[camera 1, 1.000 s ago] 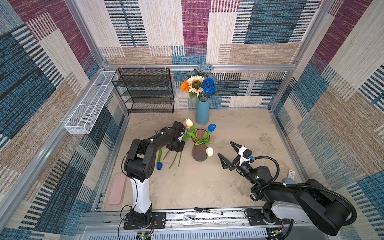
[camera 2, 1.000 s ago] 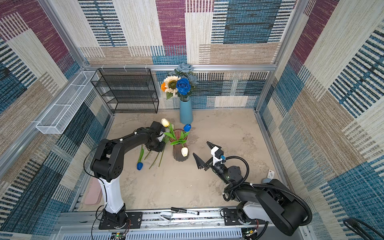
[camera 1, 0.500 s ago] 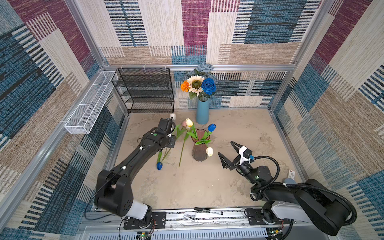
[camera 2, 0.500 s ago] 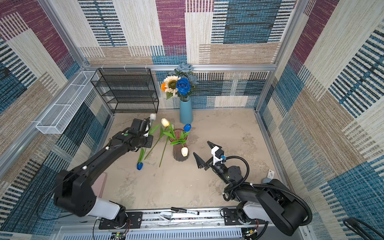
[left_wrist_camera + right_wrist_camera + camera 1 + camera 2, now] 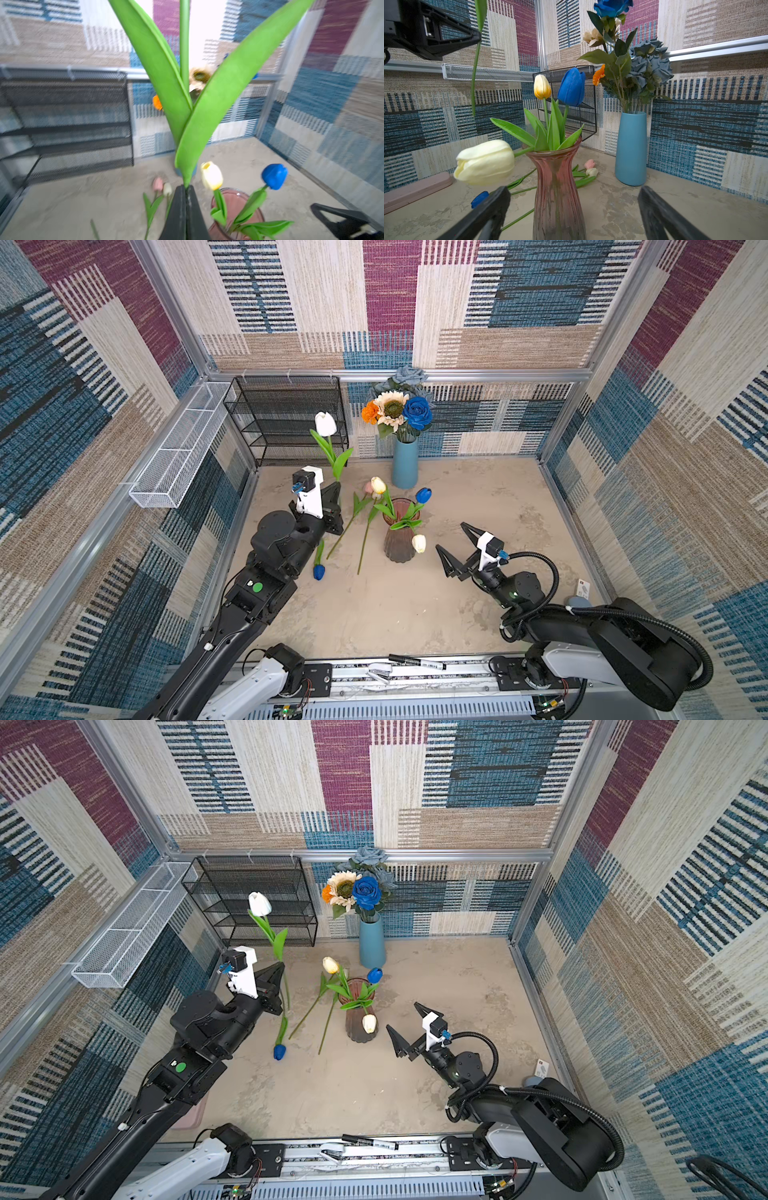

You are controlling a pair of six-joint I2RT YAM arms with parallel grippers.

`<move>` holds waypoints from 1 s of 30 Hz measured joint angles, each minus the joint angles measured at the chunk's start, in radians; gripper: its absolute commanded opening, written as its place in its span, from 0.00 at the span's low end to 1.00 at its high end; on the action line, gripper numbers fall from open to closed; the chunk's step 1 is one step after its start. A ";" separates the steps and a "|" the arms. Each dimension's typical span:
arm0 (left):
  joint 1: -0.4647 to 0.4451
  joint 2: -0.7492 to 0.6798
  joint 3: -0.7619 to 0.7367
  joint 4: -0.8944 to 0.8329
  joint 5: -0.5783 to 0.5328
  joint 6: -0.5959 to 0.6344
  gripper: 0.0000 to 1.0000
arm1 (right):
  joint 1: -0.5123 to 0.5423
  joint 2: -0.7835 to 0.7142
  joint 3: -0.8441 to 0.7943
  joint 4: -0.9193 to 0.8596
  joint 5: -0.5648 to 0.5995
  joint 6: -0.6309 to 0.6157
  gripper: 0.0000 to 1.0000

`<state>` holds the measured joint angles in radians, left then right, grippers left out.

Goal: Arrange the flowers into the vase
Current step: 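Carry the white tulip over the pink vase with the left gripper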

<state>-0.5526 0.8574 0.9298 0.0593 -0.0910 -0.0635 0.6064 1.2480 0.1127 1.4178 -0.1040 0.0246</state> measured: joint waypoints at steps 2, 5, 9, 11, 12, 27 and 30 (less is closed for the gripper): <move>-0.019 0.020 -0.030 0.077 0.087 0.016 0.00 | 0.000 0.001 0.000 0.000 0.000 0.000 1.00; -0.034 0.063 -0.074 0.209 0.224 0.021 0.00 | 0.000 0.001 0.000 0.000 0.000 0.000 1.00; -0.039 0.143 -0.057 0.404 0.350 0.010 0.00 | 0.000 0.001 0.000 0.000 0.000 0.000 1.00; -0.039 0.193 -0.037 0.499 0.389 0.006 0.00 | 0.000 0.000 0.000 0.000 0.000 0.000 0.99; -0.039 0.213 -0.034 0.538 0.396 0.006 0.00 | 0.000 -0.001 0.000 0.000 -0.001 0.000 1.00; -0.039 0.433 -0.102 0.766 0.375 0.006 0.00 | 0.000 -0.019 -0.008 0.000 0.000 -0.007 1.00; -0.039 0.429 -0.151 0.768 0.349 0.006 0.00 | 0.000 -0.019 -0.008 0.000 0.000 -0.007 1.00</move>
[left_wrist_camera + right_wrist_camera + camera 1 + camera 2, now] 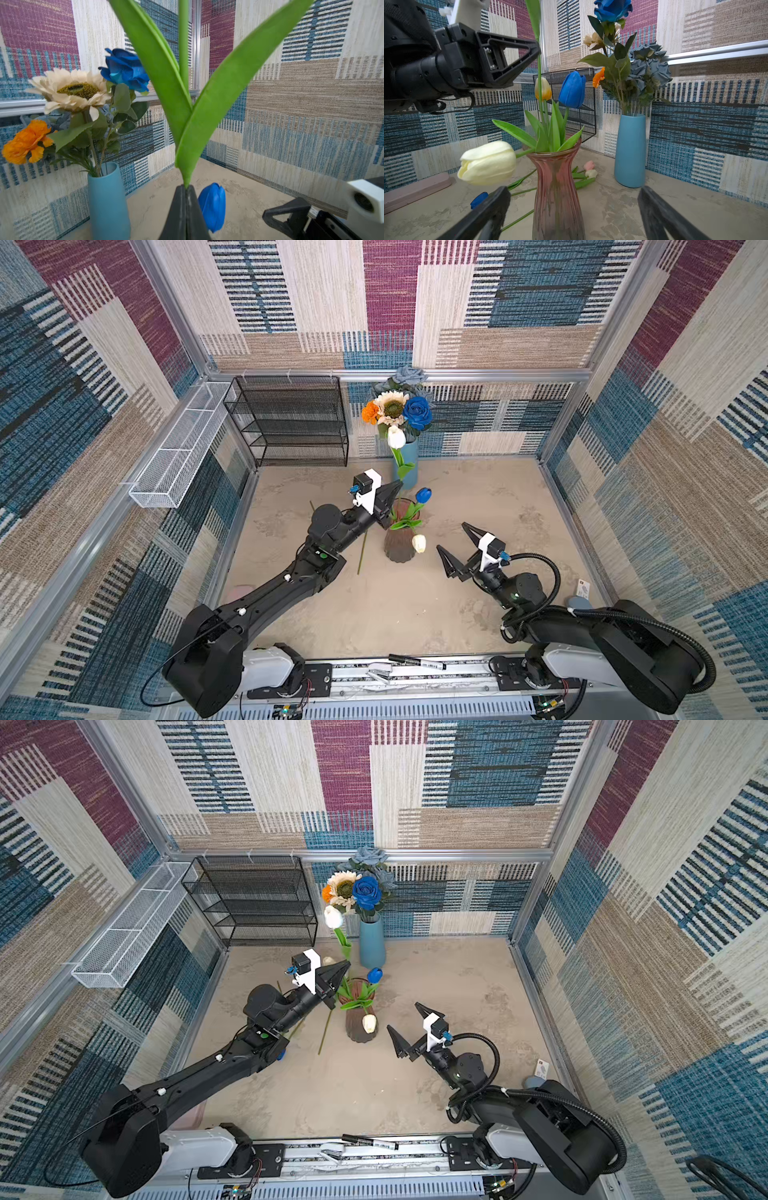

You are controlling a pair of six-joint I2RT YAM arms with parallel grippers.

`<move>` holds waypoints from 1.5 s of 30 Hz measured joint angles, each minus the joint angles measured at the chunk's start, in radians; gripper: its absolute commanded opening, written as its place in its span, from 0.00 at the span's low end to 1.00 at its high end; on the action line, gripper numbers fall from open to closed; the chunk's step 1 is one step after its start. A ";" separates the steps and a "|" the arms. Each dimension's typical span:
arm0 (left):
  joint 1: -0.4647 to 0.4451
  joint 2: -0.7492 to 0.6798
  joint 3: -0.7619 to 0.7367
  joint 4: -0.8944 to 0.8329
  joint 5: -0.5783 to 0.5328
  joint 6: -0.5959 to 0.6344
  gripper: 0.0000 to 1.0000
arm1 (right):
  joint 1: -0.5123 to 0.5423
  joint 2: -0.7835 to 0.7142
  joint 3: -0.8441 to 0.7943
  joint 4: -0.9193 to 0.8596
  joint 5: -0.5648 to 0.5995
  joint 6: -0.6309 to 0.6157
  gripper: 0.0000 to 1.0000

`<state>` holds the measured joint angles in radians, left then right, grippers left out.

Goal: Arrange the flowers into the vase
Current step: 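Carry the white tulip over the pink vase with the left gripper, then lower the white tulip stem into the pink vase and open the left gripper, then move the left gripper down and close it on the pink tulip stem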

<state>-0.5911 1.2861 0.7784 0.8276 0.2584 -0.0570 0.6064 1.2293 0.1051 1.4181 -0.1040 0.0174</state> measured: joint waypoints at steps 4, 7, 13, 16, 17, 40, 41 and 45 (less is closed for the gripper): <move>0.000 -0.018 -0.050 -0.003 -0.029 -0.001 0.00 | 0.000 0.001 0.000 0.000 0.000 0.000 1.00; 0.000 -0.024 -0.060 -0.004 -0.042 -0.006 0.00 | 0.000 0.005 0.000 0.000 0.000 0.000 1.00; 0.000 -0.029 -0.117 -0.011 -0.051 -0.023 0.06 | 0.000 0.007 0.000 0.000 0.000 0.000 1.00; 0.000 -0.043 -0.116 -0.042 -0.050 -0.022 0.21 | 0.000 0.007 0.000 0.000 0.000 0.000 1.00; 0.000 -0.049 -0.111 -0.063 -0.050 -0.022 0.23 | 0.000 0.007 0.000 0.000 0.000 0.000 1.00; 0.225 -0.307 0.035 -0.780 -0.275 0.027 0.73 | 0.000 0.016 0.001 0.002 0.000 0.000 1.00; 0.270 -0.301 0.042 -0.782 -0.298 -0.013 0.71 | 0.000 0.016 0.001 0.002 0.000 0.000 1.00; 0.359 -0.150 0.185 -0.913 -0.384 -0.123 0.70 | 0.000 0.017 0.000 0.002 0.000 0.000 1.00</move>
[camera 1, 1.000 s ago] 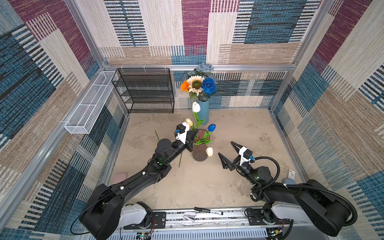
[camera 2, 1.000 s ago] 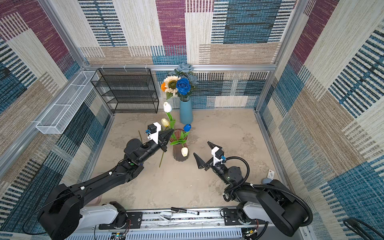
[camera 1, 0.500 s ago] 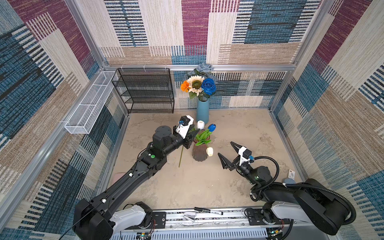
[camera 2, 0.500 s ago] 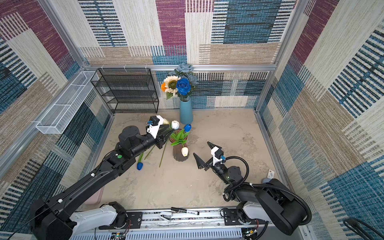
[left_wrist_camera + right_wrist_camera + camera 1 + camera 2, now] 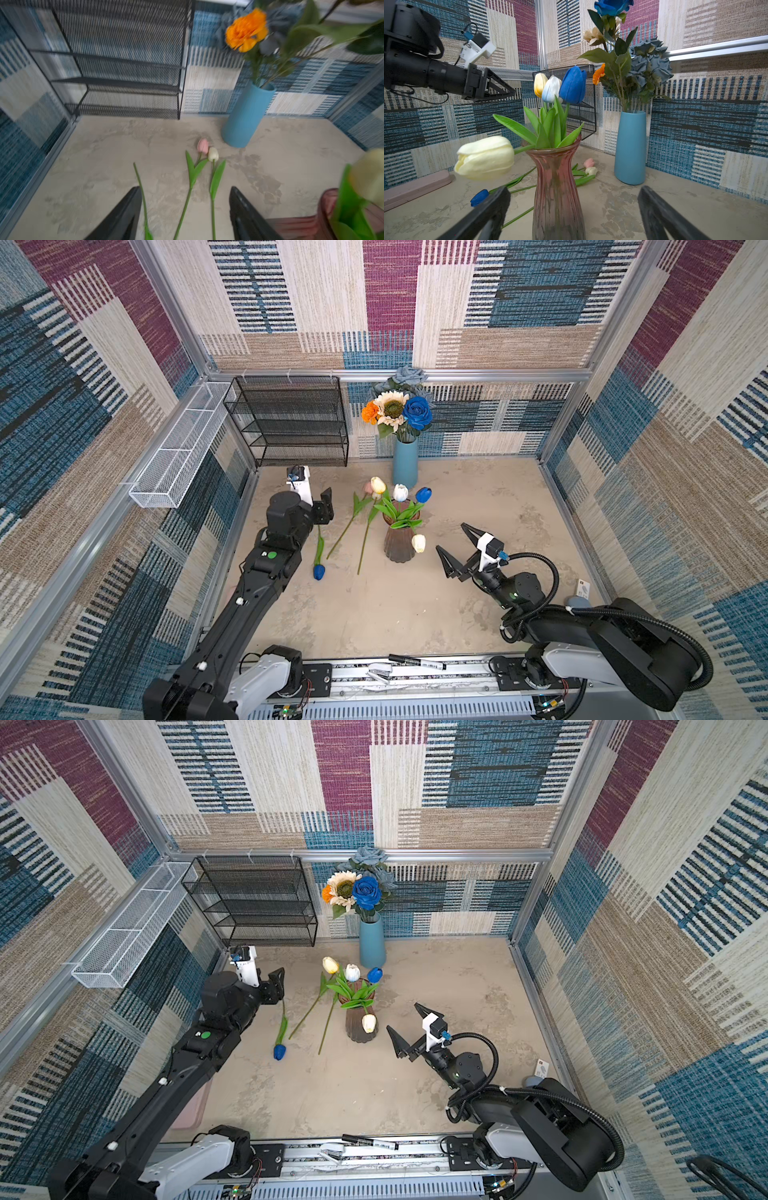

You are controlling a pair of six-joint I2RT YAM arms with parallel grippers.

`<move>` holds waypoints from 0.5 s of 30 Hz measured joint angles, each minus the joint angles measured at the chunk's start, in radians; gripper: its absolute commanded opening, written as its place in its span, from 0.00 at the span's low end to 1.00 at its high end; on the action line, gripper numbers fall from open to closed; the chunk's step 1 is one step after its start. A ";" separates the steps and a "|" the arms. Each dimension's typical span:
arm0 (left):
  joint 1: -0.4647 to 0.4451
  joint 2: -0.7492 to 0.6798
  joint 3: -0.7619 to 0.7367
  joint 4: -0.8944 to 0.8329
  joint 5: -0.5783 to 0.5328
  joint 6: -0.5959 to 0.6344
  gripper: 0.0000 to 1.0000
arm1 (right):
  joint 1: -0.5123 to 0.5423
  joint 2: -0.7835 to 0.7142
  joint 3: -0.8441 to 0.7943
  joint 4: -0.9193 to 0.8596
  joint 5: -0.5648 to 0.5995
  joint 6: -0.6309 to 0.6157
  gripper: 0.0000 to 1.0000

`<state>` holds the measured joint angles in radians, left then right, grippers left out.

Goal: Arrange the flowers into the vase
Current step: 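Move the left gripper down and close it on the pink tulip stem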

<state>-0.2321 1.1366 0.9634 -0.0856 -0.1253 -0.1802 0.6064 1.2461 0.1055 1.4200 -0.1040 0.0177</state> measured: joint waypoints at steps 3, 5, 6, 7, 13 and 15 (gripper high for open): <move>0.012 0.211 0.149 -0.161 -0.037 -0.010 0.65 | 0.000 0.001 0.000 0.000 0.000 0.000 1.00; 0.014 0.346 0.233 -0.272 -0.045 -0.006 0.63 | 0.000 0.002 0.000 0.000 0.000 0.000 1.00; 0.016 0.414 0.269 -0.325 -0.043 0.000 0.63 | 0.000 0.003 0.000 0.000 0.000 0.000 1.00; 0.016 0.459 0.293 -0.360 -0.038 0.005 0.62 | 0.000 0.004 0.000 0.000 0.000 0.000 1.00; 0.011 0.703 0.435 -0.503 0.084 0.084 0.66 | 0.000 0.004 0.000 0.000 0.000 0.000 1.00; 0.006 0.773 0.492 -0.533 0.109 0.114 0.67 | 0.000 0.004 0.000 0.000 0.000 0.000 1.00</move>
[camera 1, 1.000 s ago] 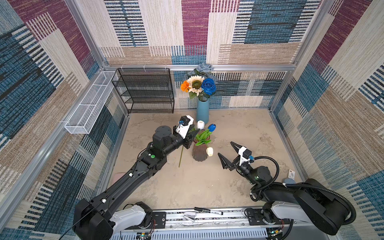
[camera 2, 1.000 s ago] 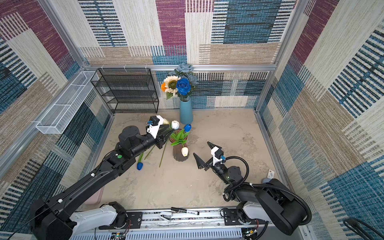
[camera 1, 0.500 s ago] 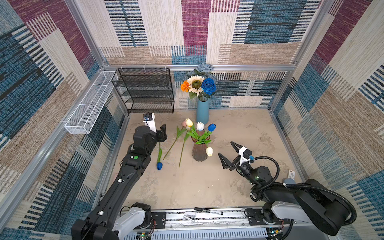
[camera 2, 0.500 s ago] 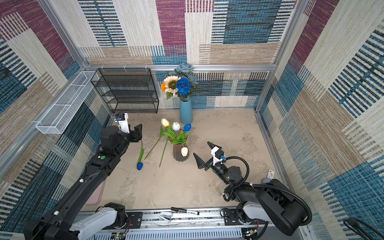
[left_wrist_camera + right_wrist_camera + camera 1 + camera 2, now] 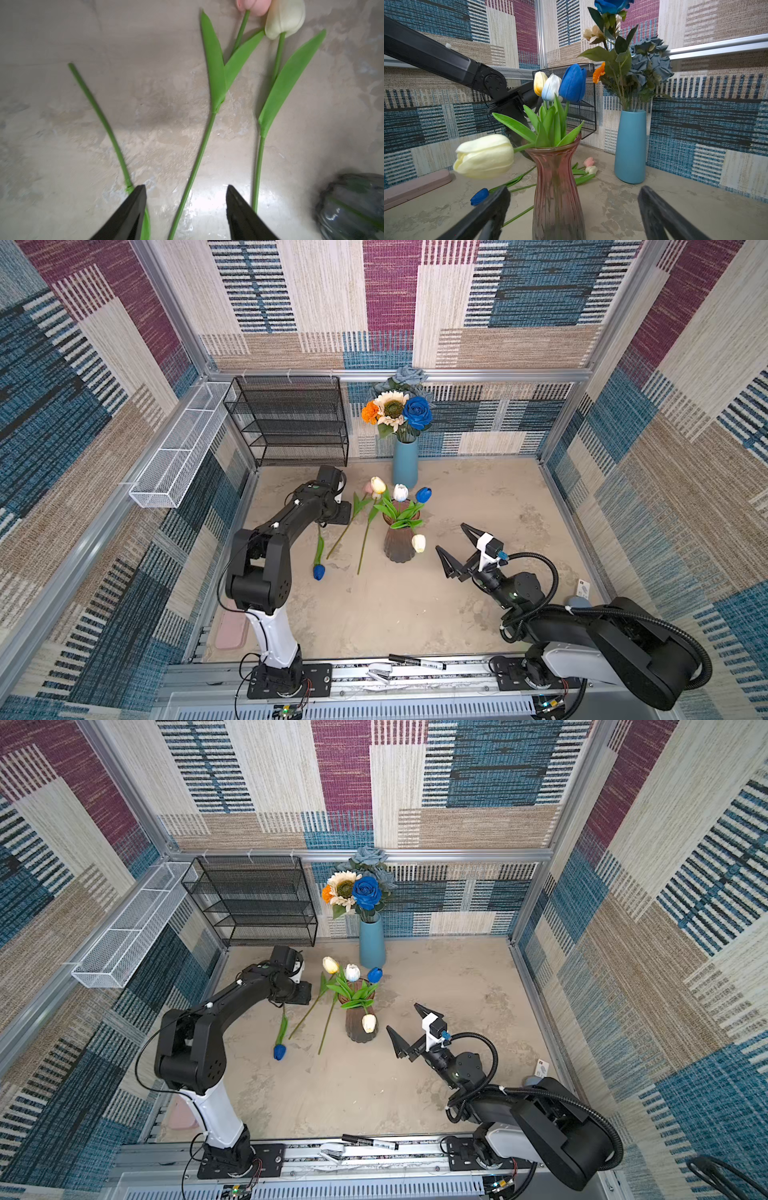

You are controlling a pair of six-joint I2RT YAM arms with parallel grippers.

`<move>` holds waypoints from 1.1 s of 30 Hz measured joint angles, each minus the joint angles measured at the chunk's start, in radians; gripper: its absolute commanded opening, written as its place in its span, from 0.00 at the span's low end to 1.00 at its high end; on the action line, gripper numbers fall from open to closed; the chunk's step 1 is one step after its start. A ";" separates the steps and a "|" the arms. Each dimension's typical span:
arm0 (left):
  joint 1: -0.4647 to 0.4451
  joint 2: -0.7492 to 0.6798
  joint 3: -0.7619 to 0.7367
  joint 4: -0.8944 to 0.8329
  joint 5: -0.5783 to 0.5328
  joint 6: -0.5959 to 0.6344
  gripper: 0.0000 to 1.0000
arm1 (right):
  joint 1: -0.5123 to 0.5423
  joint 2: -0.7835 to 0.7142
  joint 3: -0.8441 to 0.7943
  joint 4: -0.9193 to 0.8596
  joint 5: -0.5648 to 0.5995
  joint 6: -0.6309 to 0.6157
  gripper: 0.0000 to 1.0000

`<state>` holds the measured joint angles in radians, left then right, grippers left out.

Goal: Arrange the flowers into the vase
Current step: 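Move the left gripper down and close it on the pink tulip stem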

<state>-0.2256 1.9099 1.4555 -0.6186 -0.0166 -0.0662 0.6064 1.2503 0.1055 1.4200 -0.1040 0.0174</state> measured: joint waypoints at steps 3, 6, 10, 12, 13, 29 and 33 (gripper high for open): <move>-0.009 0.086 0.074 -0.043 0.018 0.039 0.66 | 0.000 0.000 0.000 0.000 0.000 0.000 1.00; -0.020 0.148 0.124 -0.072 0.019 0.069 0.61 | 0.000 0.000 0.000 0.000 0.000 0.000 1.00; -0.032 0.212 0.176 -0.098 0.019 0.100 0.57 | 0.000 -0.005 0.000 0.000 0.000 0.000 1.00; -0.037 0.241 0.200 -0.108 0.017 0.112 0.52 | 0.000 -0.006 0.000 0.000 0.001 0.000 1.00; -0.039 0.253 0.210 -0.114 0.013 0.117 0.47 | 0.000 -0.006 0.000 0.000 0.002 0.000 1.00; -0.040 0.252 0.188 -0.078 -0.018 0.125 0.00 | 0.000 -0.034 -0.008 0.000 0.018 -0.015 1.00; -0.026 0.174 0.098 -0.072 -0.004 0.100 0.00 | 0.000 -0.034 -0.008 0.000 0.018 -0.015 1.00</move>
<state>-0.2512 2.0838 1.5539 -0.6907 -0.0204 0.0338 0.6064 1.2160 0.0978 1.4197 -0.0856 0.0025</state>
